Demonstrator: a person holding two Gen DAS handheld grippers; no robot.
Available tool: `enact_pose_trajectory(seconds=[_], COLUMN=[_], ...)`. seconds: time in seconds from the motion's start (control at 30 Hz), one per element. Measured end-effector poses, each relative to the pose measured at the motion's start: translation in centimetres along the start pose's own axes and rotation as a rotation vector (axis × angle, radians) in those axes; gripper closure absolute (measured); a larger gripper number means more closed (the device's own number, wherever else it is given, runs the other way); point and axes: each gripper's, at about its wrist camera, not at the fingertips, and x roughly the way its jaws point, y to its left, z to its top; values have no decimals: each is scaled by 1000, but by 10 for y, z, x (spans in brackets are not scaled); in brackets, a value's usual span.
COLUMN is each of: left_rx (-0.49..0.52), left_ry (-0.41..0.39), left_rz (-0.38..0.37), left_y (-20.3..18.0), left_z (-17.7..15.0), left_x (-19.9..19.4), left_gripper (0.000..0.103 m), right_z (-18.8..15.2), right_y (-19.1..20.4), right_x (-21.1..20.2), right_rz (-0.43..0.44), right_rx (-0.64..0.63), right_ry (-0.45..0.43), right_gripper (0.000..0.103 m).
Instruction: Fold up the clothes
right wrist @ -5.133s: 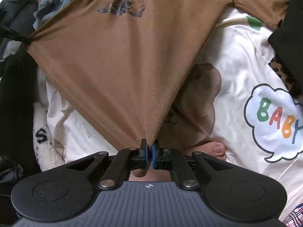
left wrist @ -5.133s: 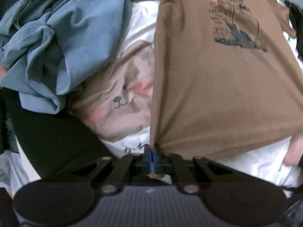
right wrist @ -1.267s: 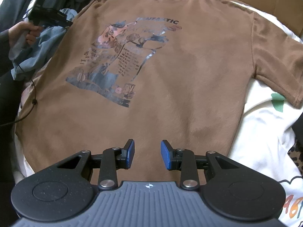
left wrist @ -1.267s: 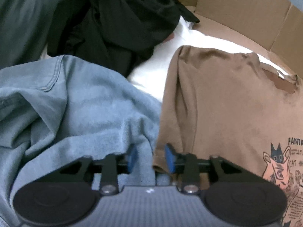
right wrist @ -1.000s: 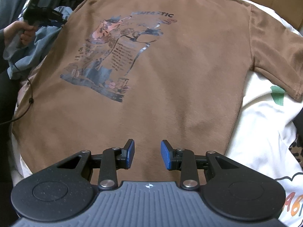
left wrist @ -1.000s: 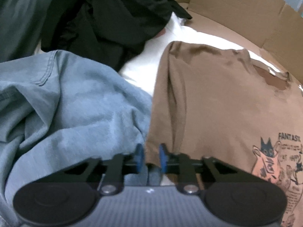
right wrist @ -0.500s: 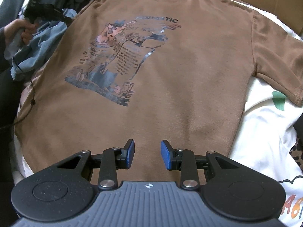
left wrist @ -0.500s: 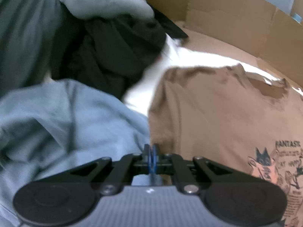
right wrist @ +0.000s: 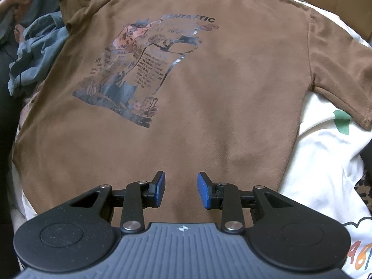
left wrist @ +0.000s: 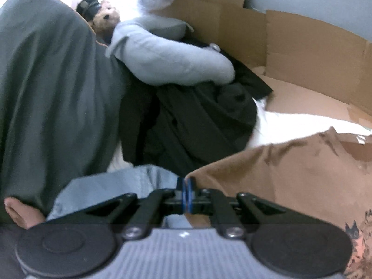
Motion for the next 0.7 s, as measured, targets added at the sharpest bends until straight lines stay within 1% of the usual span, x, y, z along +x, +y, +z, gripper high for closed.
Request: enact_pose_trajectory(seconds=[0.13, 0.2, 0.27, 0.33, 0.37, 0.4, 0.47, 0.53, 0.67, 0.7], left_rx=[13, 26, 2, -35, -56, -69, -96, -135, -231, -239], left_ry=[-17, -10, 3, 15, 20, 29, 48, 70, 112, 120], left_rz=[39, 63, 76, 84, 85, 82, 75, 53, -22, -37], left_y=[4, 4, 8, 13, 16, 20, 26, 33, 46, 45], left_z=[16, 22, 23, 21, 19, 14, 6, -5, -33, -40], left_x=[8, 17, 27, 33, 36, 38, 41, 42, 34, 30], left_gripper=[101, 99, 93, 83, 73, 69, 70, 70, 70, 70], right_z=[-1, -1, -1, -1, -1, -1, -2, -2, -1, -1], right_y=[0, -1, -2, -2, -2, -2, -2, -2, -1, 0], right_x=[2, 4, 6, 6, 7, 7, 8, 8, 5, 4], right_rz=[-2, -5, -7, -6, -5, -4, -3, -2, 1, 2], right_rx=[2, 6, 9, 8, 8, 8, 9, 8, 6, 4], right_ry=[10, 15, 18, 19, 20, 20, 19, 17, 4, 1], right_gripper=[65, 65, 65, 65, 65, 65, 65, 65, 65, 65])
